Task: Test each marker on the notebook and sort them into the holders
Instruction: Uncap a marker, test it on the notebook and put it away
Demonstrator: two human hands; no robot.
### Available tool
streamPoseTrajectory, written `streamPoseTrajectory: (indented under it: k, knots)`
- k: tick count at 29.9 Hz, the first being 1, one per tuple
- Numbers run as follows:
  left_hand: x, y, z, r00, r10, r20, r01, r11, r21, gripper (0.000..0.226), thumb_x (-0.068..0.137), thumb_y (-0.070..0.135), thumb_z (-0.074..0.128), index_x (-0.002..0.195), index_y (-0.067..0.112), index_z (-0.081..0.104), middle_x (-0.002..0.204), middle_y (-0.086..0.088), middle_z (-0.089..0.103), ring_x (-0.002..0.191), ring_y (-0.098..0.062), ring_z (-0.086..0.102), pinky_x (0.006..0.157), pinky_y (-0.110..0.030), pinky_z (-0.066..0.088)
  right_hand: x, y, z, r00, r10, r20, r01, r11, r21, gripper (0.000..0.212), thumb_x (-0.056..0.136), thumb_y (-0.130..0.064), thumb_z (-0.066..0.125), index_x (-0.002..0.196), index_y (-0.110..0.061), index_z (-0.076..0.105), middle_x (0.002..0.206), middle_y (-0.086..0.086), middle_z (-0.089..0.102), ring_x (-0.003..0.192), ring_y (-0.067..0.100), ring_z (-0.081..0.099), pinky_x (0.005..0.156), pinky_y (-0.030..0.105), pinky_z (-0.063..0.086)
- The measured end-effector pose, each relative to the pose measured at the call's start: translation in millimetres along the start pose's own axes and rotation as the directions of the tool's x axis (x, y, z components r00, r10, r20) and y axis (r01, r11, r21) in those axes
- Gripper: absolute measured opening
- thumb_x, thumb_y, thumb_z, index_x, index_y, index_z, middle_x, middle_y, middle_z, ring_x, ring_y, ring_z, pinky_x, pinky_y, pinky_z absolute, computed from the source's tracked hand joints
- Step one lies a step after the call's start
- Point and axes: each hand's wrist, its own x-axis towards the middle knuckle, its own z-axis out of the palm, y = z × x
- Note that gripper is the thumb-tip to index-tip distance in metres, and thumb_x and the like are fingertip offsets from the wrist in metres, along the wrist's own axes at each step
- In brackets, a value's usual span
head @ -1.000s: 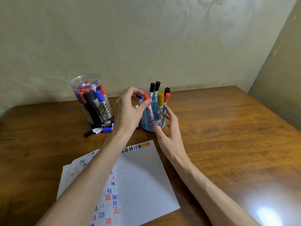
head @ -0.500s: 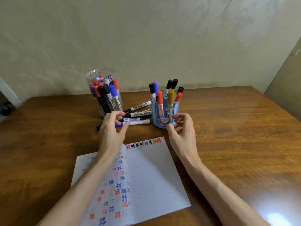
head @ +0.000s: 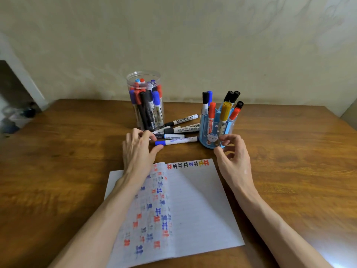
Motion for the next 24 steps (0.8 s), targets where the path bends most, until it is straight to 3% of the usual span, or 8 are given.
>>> streamPoseTrajectory:
  k: [3, 8, 12, 14, 18, 21, 24]
  knots:
    - [0.6, -0.3, -0.1, 0.999, 0.032, 0.028, -0.032, 0.999, -0.005, 0.034, 0.085, 0.047, 0.078, 0.11, 0.026, 0.069, 0.122, -0.002, 0.054, 0.115, -0.023, 0.048, 0.088, -0.029, 0.032, 0.1, -0.7, 0.4, 1.0, -0.002, 0.007, 0.002, 1.0, -0.004, 0.024, 0.098, -0.014, 0.068, 0.115, -0.025, 0.054, 0.118, -0.001, 0.057, 0.091, -0.011, 0.057, 0.067, 0.005, 0.049]
    - [0.8, -0.2, -5.0, 0.996, 0.085, 0.009, -0.085, 0.996, -0.001, 0.023, 0.09, 0.039, 0.074, 0.108, 0.024, 0.074, 0.115, 0.0, 0.062, 0.11, -0.02, 0.05, 0.086, -0.029, 0.034, -1.8, -1.0, 0.7, 0.999, -0.03, 0.019, 0.03, 1.0, 0.001, 0.018, 0.097, -0.012, 0.066, 0.11, -0.021, 0.059, 0.113, -0.002, 0.059, 0.091, -0.01, 0.058, 0.069, 0.008, 0.051]
    - [-4.8, 7.1, -21.8, 0.999, 0.014, 0.045, -0.003, 0.971, -0.238, 0.012, 0.095, 0.03, 0.071, 0.106, 0.026, 0.07, 0.106, 0.006, 0.07, 0.097, -0.009, 0.06, 0.077, -0.025, 0.048, -2.2, -0.8, 0.3, 0.997, -0.007, 0.076, 0.006, 1.0, 0.006, 0.005, 0.097, -0.019, 0.067, 0.096, -0.022, 0.071, 0.092, -0.009, 0.069, 0.089, 0.007, 0.063, 0.068, 0.017, 0.052]
    - [-8.0, 15.0, -34.0, 0.989, 0.012, 0.148, 0.049, 0.917, -0.396, 0.009, 0.096, 0.026, 0.07, 0.105, 0.026, 0.069, 0.103, 0.01, 0.071, 0.085, 0.001, 0.064, 0.071, -0.015, 0.048, -4.0, -4.5, 1.4, 0.992, -0.01, 0.125, 0.007, 1.0, 0.029, 0.008, 0.098, -0.024, 0.07, 0.093, -0.023, 0.076, 0.085, -0.009, 0.072, 0.083, 0.009, 0.065, 0.067, 0.017, 0.051]
    - [-16.0, 32.2, -51.4, 0.914, 0.195, 0.357, 0.044, 0.826, -0.562, 0.01, 0.095, 0.023, 0.072, 0.102, 0.029, 0.07, 0.095, 0.011, 0.073, 0.084, -0.004, 0.071, 0.075, -0.019, 0.058, -11.4, -18.9, 4.0, 0.948, -0.054, 0.315, 0.008, 0.989, 0.147, 0.01, 0.095, -0.035, 0.076, 0.102, -0.028, 0.079, 0.087, -0.009, 0.079, 0.084, 0.005, 0.071, 0.071, 0.019, 0.057]
    - [-22.0, 38.6, -53.3, 0.874, 0.283, 0.395, -0.017, 0.83, -0.558, 0.016, 0.093, 0.021, 0.074, 0.107, 0.028, 0.072, 0.098, 0.016, 0.072, 0.088, -0.003, 0.071, 0.077, -0.023, 0.06, -16.1, -24.7, 5.4, 0.935, -0.064, 0.35, -0.035, 0.962, 0.272, 0.017, 0.091, -0.033, 0.077, 0.105, -0.025, 0.08, 0.09, -0.007, 0.08, 0.085, 0.01, 0.075, 0.071, 0.023, 0.06]
    - [-28.9, 40.5, -52.0, 0.845, 0.329, 0.421, -0.076, 0.853, -0.516, 0.02, 0.089, 0.039, 0.072, 0.109, 0.035, 0.071, 0.098, 0.019, 0.071, 0.091, 0.001, 0.067, 0.079, -0.026, 0.059, -16.9, -25.6, 4.5, 0.934, -0.016, 0.356, -0.108, 0.939, 0.325, 0.02, 0.093, -0.03, 0.075, 0.103, -0.013, 0.079, 0.08, 0.0, 0.078, 0.07, 0.007, 0.069, 0.062, 0.017, 0.052]
